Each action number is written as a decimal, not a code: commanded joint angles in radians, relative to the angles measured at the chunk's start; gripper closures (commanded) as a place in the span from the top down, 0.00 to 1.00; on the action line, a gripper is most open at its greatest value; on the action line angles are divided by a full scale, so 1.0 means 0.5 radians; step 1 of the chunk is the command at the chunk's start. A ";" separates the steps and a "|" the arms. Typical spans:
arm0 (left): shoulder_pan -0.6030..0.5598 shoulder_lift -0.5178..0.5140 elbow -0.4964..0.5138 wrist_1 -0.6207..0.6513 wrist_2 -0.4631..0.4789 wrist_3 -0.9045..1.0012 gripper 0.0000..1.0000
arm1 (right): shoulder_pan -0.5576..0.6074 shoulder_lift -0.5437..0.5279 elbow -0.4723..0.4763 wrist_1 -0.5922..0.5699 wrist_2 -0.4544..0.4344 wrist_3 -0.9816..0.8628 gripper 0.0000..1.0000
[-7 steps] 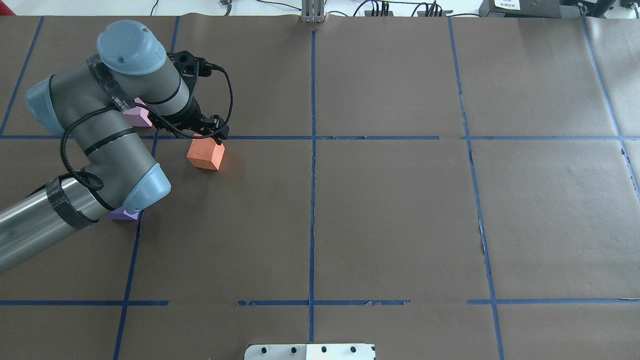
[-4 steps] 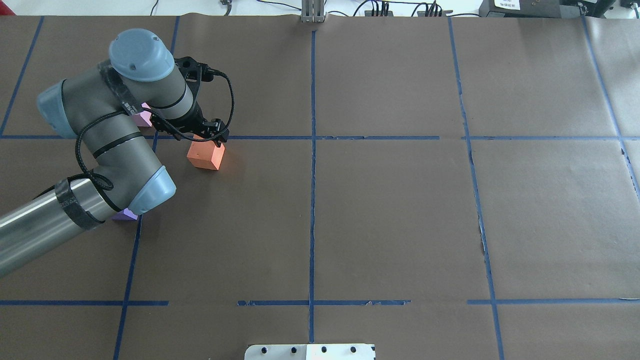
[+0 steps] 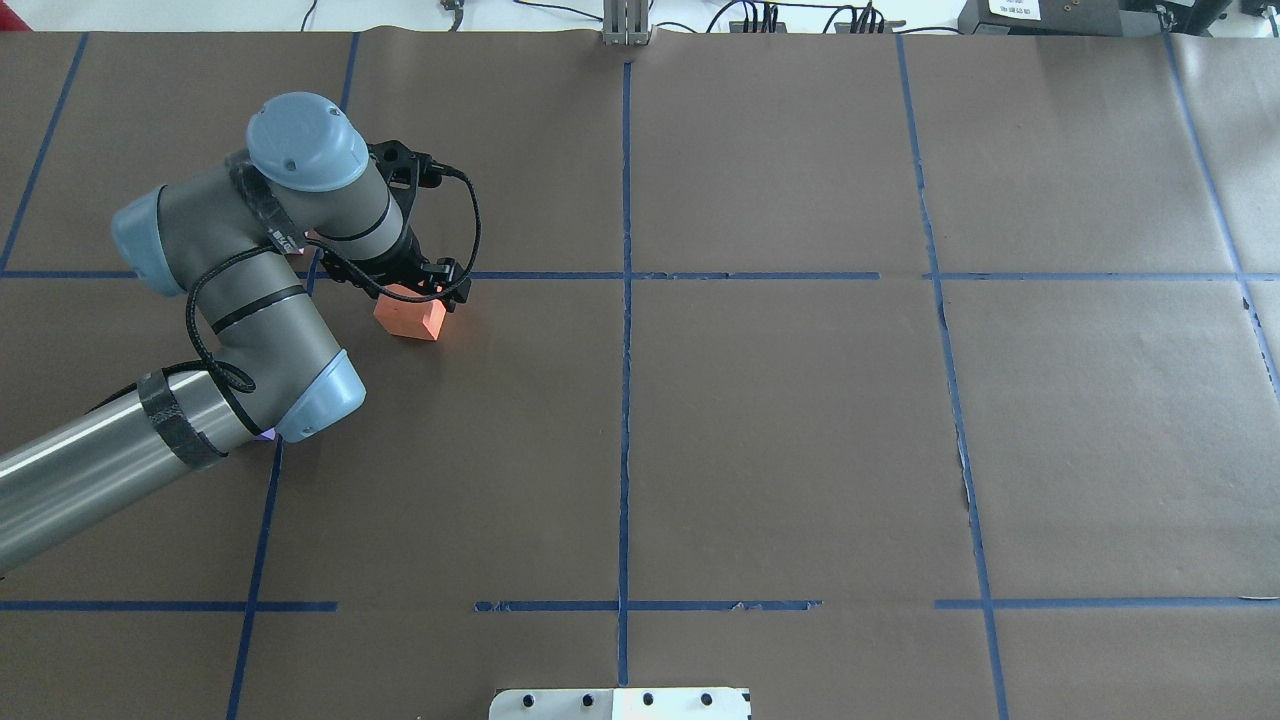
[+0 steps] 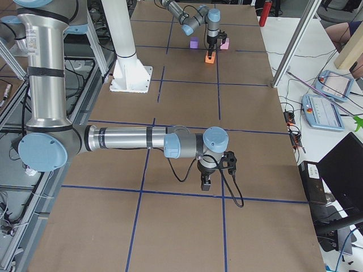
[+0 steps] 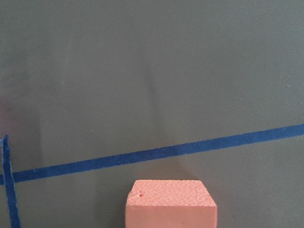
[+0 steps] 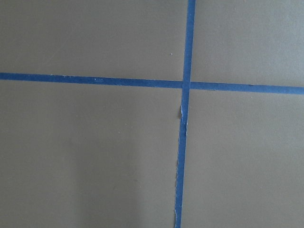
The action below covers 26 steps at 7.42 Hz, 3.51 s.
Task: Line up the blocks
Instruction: 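Close the left gripper on the orange cube and lift it, then carry the orange cube toward the gap between pink and purple cubes, then lower the orange cube in line between the pink and purple cubes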
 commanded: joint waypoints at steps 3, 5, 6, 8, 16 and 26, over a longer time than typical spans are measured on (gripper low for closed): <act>0.008 0.003 0.050 -0.031 0.001 -0.002 0.74 | 0.000 0.000 0.000 0.000 0.000 0.000 1.00; 0.008 0.006 0.040 -0.025 0.001 -0.002 0.30 | 0.000 0.000 0.000 0.000 0.000 0.000 1.00; -0.019 0.006 -0.005 -0.019 -0.002 0.001 0.21 | 0.000 0.000 0.000 0.000 0.000 0.000 1.00; -0.181 0.022 -0.223 0.149 -0.078 0.022 0.21 | 0.000 0.000 0.000 -0.003 0.000 0.000 1.00; -0.458 0.546 -0.349 0.097 -0.397 0.025 0.22 | 0.000 0.000 0.000 0.000 0.003 0.000 1.00; -0.357 0.513 -0.021 -0.277 -0.404 -0.002 0.23 | 0.000 0.000 0.000 0.000 0.000 0.000 1.00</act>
